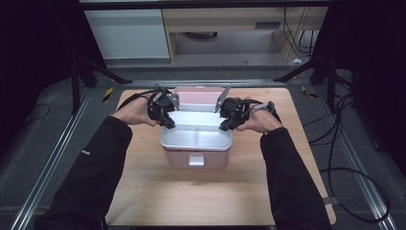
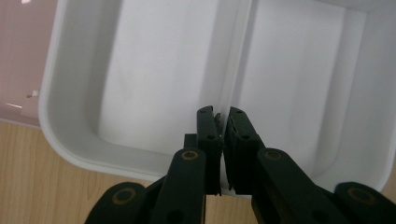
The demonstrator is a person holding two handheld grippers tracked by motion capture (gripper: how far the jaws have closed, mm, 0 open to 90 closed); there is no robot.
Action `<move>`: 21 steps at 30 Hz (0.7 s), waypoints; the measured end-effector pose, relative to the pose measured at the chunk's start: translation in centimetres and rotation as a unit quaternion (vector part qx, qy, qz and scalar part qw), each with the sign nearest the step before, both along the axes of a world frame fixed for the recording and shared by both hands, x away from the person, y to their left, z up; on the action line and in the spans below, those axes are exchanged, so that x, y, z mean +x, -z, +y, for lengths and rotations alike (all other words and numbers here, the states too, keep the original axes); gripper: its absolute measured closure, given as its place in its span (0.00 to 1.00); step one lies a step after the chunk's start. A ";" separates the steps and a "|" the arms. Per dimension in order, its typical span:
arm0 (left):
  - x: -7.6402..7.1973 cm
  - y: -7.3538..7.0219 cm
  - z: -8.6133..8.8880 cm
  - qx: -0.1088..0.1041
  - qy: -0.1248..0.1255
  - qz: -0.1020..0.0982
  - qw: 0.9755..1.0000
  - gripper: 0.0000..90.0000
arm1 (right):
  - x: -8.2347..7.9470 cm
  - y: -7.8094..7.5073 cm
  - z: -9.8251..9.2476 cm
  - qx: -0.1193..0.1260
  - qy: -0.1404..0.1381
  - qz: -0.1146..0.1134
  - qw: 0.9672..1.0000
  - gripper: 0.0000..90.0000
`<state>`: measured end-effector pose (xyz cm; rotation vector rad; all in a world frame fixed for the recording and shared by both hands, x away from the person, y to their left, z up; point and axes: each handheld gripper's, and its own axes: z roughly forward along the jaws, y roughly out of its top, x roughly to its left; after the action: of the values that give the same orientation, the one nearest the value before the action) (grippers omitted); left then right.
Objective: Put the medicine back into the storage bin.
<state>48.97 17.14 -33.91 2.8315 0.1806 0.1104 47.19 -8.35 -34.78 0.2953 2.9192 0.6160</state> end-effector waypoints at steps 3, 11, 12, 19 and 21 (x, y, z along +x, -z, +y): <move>0.6 0.8 0.1 0.004 -0.003 0.008 1.000 0.94 | 0.2 0.6 0.2 -0.001 0.003 0.005 1.000 0.95; 0.2 2.5 0.1 0.002 0.001 0.022 1.000 0.95 | 0.3 2.1 0.4 -0.014 0.007 0.017 1.000 0.94; 0.2 2.5 0.1 0.002 0.001 0.022 1.000 0.95 | 0.3 2.1 0.4 -0.014 0.007 0.017 1.000 0.94; 0.0 3.7 0.2 -0.002 -0.003 0.031 1.000 0.95 | 0.1 3.4 0.4 -0.015 0.011 0.020 1.000 0.92; -0.1 3.8 0.0 0.007 -0.003 0.029 1.000 0.94 | 0.0 3.6 0.5 -0.017 0.010 0.014 1.000 0.92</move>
<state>48.83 17.15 -37.72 2.8504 0.2010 0.0318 47.14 -7.88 -38.36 0.3322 2.9460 0.5621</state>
